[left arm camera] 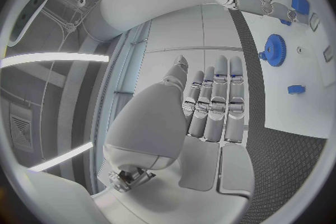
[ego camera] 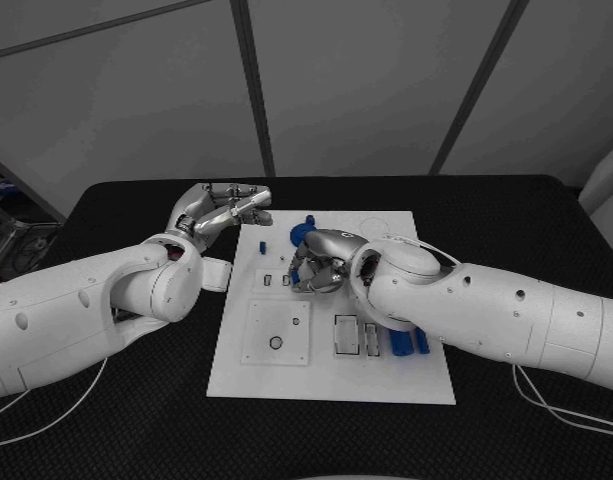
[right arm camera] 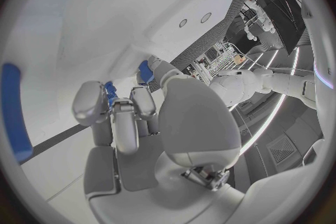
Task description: Assemble the parts on the task board
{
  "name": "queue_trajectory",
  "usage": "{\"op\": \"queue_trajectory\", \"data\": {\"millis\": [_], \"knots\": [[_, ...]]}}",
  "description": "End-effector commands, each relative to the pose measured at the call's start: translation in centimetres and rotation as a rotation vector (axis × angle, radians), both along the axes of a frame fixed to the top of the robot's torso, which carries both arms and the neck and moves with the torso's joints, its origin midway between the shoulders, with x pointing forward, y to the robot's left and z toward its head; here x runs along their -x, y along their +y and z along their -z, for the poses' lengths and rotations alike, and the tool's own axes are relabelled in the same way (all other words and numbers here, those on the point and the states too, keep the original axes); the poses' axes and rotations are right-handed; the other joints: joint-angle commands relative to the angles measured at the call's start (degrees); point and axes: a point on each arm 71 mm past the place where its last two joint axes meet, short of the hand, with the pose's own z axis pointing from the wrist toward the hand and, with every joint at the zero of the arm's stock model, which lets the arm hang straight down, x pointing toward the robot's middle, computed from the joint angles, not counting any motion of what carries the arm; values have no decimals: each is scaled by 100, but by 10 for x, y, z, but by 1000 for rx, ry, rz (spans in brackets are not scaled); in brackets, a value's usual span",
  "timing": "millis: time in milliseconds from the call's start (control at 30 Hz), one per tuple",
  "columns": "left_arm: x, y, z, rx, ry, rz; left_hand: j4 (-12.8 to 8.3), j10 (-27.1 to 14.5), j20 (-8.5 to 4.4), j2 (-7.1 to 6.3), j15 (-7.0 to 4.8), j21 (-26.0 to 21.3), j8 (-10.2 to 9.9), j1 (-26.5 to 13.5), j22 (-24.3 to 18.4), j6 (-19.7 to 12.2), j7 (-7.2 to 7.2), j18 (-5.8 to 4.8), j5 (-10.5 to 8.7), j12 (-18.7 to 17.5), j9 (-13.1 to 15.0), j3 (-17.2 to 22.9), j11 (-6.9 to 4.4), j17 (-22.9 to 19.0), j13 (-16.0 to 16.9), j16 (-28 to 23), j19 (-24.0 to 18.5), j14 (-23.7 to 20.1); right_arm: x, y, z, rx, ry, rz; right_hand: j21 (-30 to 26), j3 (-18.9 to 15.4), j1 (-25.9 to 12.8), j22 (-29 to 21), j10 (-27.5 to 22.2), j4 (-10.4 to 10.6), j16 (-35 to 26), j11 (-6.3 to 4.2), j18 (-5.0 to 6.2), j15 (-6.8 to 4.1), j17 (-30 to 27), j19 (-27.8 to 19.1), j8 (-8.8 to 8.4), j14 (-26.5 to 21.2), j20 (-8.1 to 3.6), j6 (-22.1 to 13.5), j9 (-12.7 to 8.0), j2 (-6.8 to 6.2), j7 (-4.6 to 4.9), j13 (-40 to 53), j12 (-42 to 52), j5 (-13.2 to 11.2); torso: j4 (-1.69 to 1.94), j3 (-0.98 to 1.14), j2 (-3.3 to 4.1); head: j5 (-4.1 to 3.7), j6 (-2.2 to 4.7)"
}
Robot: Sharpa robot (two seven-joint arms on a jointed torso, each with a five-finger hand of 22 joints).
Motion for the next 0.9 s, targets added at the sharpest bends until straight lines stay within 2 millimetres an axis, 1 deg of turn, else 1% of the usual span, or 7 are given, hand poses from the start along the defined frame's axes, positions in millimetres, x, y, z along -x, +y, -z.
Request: {"op": "queue_trajectory", "data": {"millis": [33, 233, 667, 767, 867, 900], "knots": [[0, -2, -2, 2, -12, 13, -23, -11, 9, 39, 26, -11, -31, -25, -5, -2, 43, -57, -34, -23, -3, 0, 33, 5, -2, -33, -22, -10, 0, -3, 8, 44, 27, 6, -45, 15, -25, -18, -70, -5, -30, 1, -48, 58, 1253, -51, -29, 542, 20, -70, -11, -24, 13, -45, -55, 18, 1, 0, 0, -1, -2], [0, -2, -2, 2, -12, 14, -23, -11, 9, 39, 26, -11, -31, -25, -5, -2, 43, -57, -34, -23, -3, 0, 33, 5, -2, -33, -22, -10, 0, -3, 7, 43, 20, 6, -62, 11, -43, -41, -117, -14, -34, 28, -44, 82, 1246, -64, -77, 540, 44, -186, -26, -68, 42, -92, -100, 26, 1, 0, 2, -4, -8], [-1, -1, -1, 1, -11, 13, -23, -11, 9, 39, 26, -11, -31, -25, -5, -2, 43, -57, -34, -23, -3, 0, 33, 5, -2, -33, -22, -10, 0, -3, 6, 33, 5, 9, -78, -21, -83, -65, -157, -10, -36, 51, -39, 103, 1242, -78, -111, 538, 67, -294, -33, -137, 63, -132, -132, 22, 0, 2, 2, -16, -3], [-1, -1, -1, 1, -10, 13, -23, -11, 9, 39, 26, -11, -31, -25, -5, -2, 43, -57, -34, -23, -3, 0, 33, 5, -2, -33, -22, -10, 0, -3, 6, 28, 1, 9, -84, -61, -119, -71, -183, 4, -35, 62, -38, 114, 1247, -82, -125, 540, 78, -353, -34, -191, 71, -158, -152, -30, 1, 0, 0, -19, -2], [-1, -1, -1, 1, -10, 13, -23, -11, 9, 39, 26, -11, -31, -25, -5, -2, 43, -57, -34, -23, -3, 0, 33, 5, -2, -33, -22, -10, 0, -3, 4, 17, -7, 12, -96, -139, -162, -88, -248, 37, -29, 77, -35, 127, 1261, -92, -145, 543, 92, -447, -36, -263, 84, -238, -215, -183, 2, 0, 2, -22, -4], [-1, -1, -1, 1, -9, 13, -26, -15, 10, 38, 28, -11, -33, -31, -6, -6, 45, -57, -34, -24, -4, -4, 35, 8, -3, -36, -22, -9, 0, -3, 4, 12, -12, 14, -99, -176, -175, -92, -323, 51, -23, 84, -34, 133, 1274, -95, -154, 547, 96, -487, -38, -284, 92, -332, -297, -179, 1, 1, 1, -24, -4]]}}
